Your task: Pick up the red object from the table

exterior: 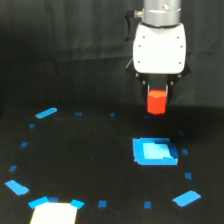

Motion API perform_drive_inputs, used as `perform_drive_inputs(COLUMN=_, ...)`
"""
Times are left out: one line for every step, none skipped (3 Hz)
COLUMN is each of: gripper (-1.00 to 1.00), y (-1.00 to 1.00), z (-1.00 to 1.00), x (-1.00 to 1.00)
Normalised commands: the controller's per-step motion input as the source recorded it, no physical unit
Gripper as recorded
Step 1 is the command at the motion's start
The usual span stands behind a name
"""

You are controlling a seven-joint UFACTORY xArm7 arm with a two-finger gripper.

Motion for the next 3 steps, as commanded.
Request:
perform_drive_inputs(gripper=-1.00, y=0.34, z=0.78, x=0.14)
perform_drive_inputs(gripper=-1.00, y=0.60, z=1.00, x=-0.27)
perform_drive_inputs(gripper=-1.00, y=0.13, z=1.00, x=0.14)
